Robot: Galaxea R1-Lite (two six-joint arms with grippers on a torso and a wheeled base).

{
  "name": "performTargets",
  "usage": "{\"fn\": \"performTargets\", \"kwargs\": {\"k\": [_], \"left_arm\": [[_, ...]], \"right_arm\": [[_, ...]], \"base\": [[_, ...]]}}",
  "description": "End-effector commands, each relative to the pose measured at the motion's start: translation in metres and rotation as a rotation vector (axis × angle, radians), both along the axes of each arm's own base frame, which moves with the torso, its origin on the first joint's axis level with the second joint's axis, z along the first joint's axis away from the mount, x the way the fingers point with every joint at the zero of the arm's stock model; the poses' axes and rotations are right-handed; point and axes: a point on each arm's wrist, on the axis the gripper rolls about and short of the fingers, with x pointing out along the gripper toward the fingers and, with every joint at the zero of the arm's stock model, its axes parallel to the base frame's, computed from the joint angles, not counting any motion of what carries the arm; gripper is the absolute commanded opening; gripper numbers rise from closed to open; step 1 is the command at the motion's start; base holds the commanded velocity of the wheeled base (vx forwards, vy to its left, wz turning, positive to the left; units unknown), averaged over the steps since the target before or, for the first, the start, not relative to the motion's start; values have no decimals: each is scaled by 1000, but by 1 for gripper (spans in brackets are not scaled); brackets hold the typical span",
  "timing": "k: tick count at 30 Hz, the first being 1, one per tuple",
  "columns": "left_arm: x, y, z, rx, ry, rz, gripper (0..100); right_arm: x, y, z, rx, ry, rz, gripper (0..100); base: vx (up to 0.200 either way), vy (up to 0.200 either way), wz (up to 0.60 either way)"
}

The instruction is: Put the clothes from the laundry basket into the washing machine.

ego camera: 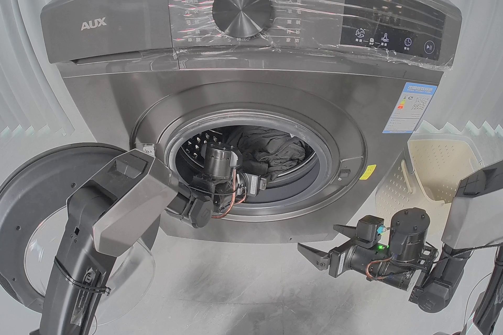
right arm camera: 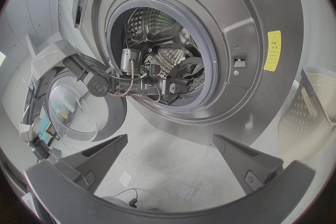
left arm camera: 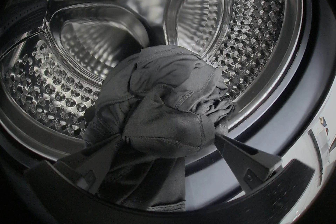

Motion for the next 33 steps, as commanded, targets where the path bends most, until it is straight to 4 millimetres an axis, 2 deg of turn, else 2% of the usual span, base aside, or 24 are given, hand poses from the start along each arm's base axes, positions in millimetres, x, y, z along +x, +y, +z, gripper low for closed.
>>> {"fn": "performTargets", "kwargs": {"k": [1,6,14,16,21,24,26,30,33], "left_arm": [[3,3,-17,19,28,7,0],[5,4,-16,18,19,9,0],[11,3,2,-20,-47,19,0],[20,-1,16,-66,-118,28,0],[45,1,28,-123,-245,85,0],[59,3,31,-152,-307,110,0],[61,6,22,-140,-293,120,0],[63,9,22,-142,-296,128,0],[67,19,21,-143,-305,148,0]], "right_arm": [[0,0,0,0,0,0,100],[0,0,0,1,-2,0,100],[0,0,0,1,-2,0,100],[0,0,0,1,-2,0,100],[0,0,0,2,-3,0,100],[1,0,0,2,-3,-2,100],[1,-1,1,3,-4,-3,100],[1,-1,0,2,-3,-6,100],[0,0,0,0,0,0,100]], "base": [[0,0,0],[0,0,0],[0,0,0],[0,0,0],[0,0,0],[0,0,0],[0,0,0],[0,0,0],[0,0,0]]}}
